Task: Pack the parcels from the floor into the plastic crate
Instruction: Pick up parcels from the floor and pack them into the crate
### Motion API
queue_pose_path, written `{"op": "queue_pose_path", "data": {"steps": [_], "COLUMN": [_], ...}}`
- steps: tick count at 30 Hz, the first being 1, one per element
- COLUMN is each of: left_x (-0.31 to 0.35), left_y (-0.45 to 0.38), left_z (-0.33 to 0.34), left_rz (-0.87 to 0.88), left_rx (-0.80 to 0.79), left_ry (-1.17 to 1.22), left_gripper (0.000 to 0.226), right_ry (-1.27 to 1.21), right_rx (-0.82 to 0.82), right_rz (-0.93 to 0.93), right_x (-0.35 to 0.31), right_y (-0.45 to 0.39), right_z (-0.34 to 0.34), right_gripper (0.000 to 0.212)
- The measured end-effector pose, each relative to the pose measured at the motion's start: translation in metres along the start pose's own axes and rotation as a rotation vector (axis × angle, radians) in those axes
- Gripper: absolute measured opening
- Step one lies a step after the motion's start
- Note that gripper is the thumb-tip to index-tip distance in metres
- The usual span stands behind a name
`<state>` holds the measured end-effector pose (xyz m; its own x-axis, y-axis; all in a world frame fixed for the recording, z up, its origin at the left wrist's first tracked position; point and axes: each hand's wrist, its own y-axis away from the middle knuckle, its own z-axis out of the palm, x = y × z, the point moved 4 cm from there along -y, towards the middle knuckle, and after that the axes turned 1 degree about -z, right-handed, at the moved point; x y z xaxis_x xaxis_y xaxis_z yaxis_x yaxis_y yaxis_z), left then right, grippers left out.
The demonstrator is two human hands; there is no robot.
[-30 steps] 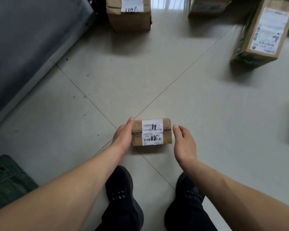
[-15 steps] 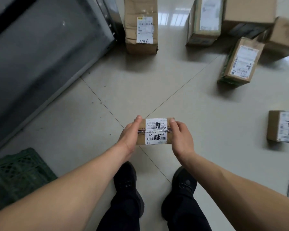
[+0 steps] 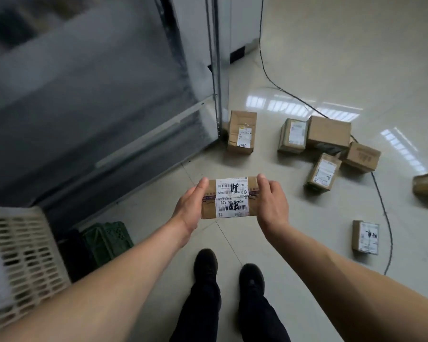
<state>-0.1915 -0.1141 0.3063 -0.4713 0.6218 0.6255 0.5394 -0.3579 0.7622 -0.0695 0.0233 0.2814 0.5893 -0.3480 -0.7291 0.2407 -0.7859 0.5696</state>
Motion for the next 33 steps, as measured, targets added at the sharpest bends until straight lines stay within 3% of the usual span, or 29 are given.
{"op": "queue_pose_path", "data": {"steps": [7, 16, 21, 23, 26, 28, 32, 33], "left_x": [0.053, 0.067, 0.061, 0.053, 0.038, 0.024, -0.009, -0.018], "left_y": [0.112, 0.22, 0.259, 0.268, 0.289, 0.303, 0.328, 0.332], "left_z": [-0.066, -0.15, -0.203, -0.225, -0.267, -0.298, -0.364, -0.378], "left_rz": [0.133, 0.263, 0.313, 0.308, 0.318, 0.322, 0.325, 0.338], "left_rx": [0.146, 0.318, 0.366, 0.359, 0.375, 0.377, 0.387, 0.387], "left_ry": [0.127, 0.252, 0.306, 0.308, 0.319, 0.321, 0.357, 0.353], "left_gripper": [0.038, 0.043, 0.041, 0.049, 0.082, 0.091, 0.055, 0.06], "right_ry": [0.032, 0.061, 0.104, 0.092, 0.086, 0.105, 0.097, 0.1], "right_rx": [-0.183, -0.369, -0.413, -0.429, -0.466, -0.463, -0.483, -0.484], "right_rz": [-0.222, -0.375, -0.463, -0.475, -0.491, -0.516, -0.512, -0.508], "right_x": [-0.109, -0.185, -0.208, -0.213, -0.218, -0.219, -0.208, -0.203], "right_y": [0.085, 0.192, 0.242, 0.265, 0.307, 0.336, 0.389, 0.4], "right_z": [-0.003, 0.033, 0.062, 0.079, 0.111, 0.133, 0.183, 0.197], "right_gripper": [0.039, 0.068, 0.042, 0.048, 0.048, 0.046, 0.051, 0.058]}}
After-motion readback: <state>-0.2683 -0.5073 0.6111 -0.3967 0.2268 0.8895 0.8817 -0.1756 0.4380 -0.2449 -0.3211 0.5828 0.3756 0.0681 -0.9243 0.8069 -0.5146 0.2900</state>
